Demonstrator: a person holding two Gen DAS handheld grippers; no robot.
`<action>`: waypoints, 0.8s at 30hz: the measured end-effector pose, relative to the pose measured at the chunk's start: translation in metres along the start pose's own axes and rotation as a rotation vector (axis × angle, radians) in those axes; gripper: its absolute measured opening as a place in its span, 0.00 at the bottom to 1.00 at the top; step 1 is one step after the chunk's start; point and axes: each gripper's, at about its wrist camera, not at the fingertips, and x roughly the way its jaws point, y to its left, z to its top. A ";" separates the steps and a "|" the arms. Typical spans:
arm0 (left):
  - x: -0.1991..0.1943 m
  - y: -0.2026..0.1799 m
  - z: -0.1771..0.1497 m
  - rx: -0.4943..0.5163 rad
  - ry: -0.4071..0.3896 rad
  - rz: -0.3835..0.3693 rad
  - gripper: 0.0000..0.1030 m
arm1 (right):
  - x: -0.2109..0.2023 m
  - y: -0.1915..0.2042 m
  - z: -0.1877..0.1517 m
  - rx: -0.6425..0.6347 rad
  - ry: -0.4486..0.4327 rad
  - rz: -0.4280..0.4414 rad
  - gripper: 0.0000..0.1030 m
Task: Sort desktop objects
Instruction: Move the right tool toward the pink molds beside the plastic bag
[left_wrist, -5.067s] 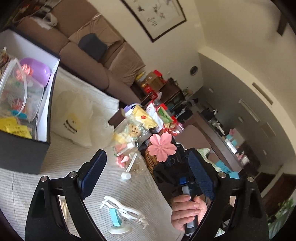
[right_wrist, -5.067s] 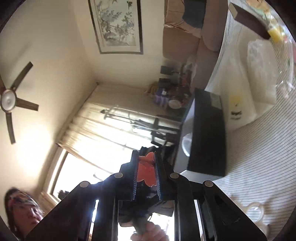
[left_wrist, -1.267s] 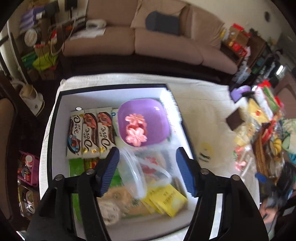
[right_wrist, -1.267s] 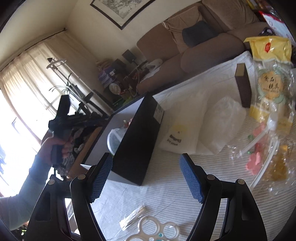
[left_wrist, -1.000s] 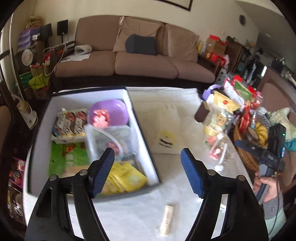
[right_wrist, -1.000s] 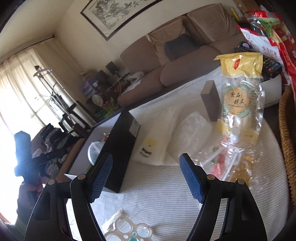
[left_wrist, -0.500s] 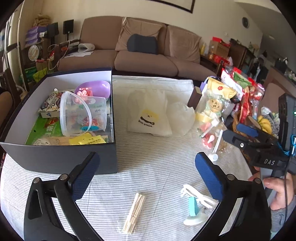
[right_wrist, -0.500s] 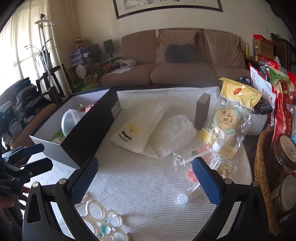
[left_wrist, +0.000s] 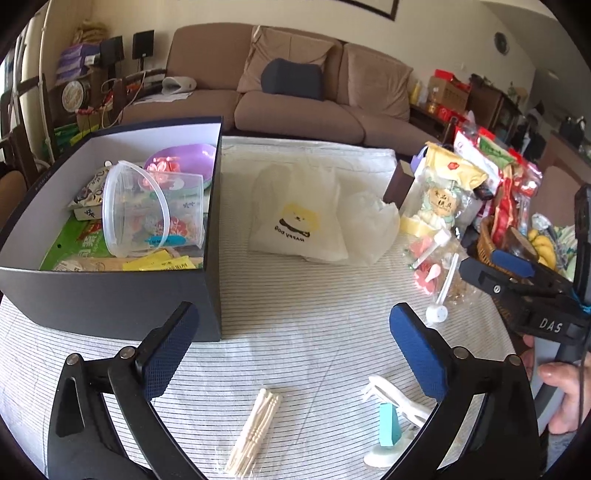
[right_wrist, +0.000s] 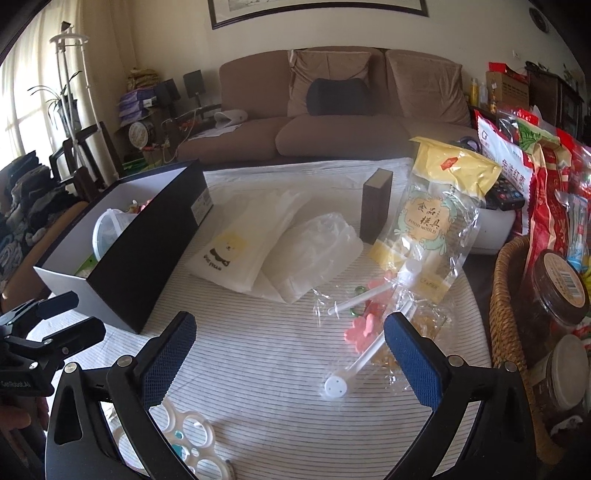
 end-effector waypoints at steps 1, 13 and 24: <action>0.002 -0.001 -0.001 -0.001 0.005 -0.001 1.00 | 0.001 -0.002 0.000 0.001 0.002 -0.008 1.00; 0.019 -0.026 -0.014 0.029 0.061 -0.099 1.00 | 0.001 -0.090 0.004 0.205 -0.003 -0.028 1.00; 0.016 -0.018 -0.009 -0.006 0.074 -0.148 1.00 | 0.021 -0.137 -0.002 0.377 -0.018 0.029 1.00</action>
